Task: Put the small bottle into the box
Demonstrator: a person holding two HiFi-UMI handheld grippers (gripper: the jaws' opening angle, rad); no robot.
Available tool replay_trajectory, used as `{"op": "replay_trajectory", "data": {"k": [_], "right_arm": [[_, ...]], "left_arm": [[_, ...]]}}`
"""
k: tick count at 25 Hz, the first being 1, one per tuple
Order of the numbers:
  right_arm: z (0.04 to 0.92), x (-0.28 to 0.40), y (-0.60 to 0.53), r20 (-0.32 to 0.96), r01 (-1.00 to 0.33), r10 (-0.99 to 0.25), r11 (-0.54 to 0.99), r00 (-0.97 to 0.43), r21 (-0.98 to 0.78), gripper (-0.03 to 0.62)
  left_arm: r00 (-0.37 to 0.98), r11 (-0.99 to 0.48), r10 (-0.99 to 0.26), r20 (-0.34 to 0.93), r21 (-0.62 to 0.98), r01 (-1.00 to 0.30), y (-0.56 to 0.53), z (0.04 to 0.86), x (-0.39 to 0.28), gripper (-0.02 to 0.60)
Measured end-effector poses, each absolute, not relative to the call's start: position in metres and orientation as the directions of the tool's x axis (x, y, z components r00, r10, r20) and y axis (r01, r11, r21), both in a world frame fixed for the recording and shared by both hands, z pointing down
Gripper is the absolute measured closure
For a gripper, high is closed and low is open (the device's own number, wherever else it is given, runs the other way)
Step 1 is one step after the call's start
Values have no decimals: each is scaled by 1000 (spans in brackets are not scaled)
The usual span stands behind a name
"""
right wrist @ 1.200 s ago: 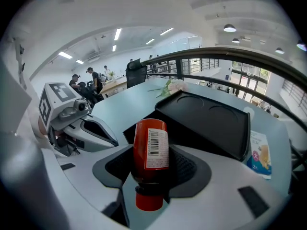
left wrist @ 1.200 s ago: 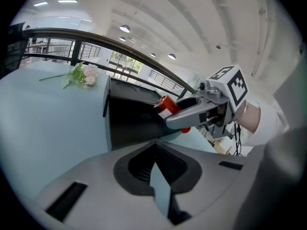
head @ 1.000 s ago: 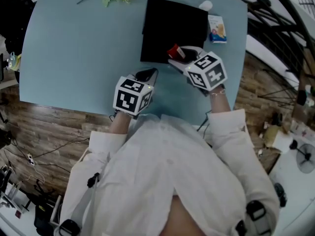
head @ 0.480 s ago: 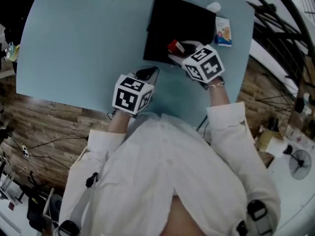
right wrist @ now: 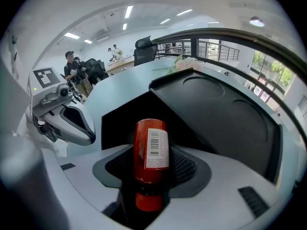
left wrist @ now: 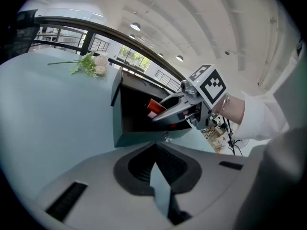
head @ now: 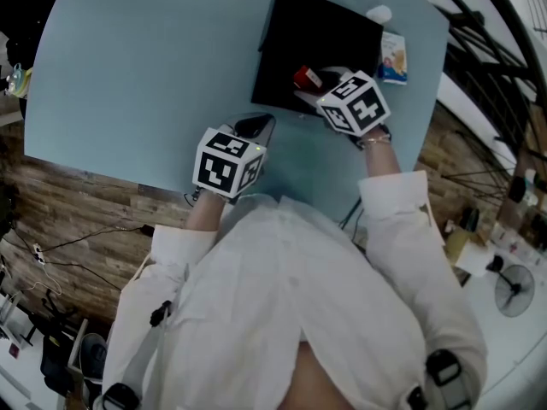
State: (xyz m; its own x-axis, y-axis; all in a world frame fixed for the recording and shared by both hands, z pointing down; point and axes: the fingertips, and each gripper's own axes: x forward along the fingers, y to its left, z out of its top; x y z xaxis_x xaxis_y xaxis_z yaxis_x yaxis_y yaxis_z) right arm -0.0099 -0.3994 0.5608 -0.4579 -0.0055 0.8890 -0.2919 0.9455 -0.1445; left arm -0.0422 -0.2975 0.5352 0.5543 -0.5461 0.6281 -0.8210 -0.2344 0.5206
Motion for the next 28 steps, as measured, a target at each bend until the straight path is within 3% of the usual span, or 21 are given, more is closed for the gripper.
{"op": "replay_trajectory", "data": {"k": [28], "right_arm": [[577, -11, -389, 938, -193, -33, 980, -345, -37, 385]], "left_arm": [[539, -206, -544, 643, 520, -829, -295, 541, -50, 578]]}}
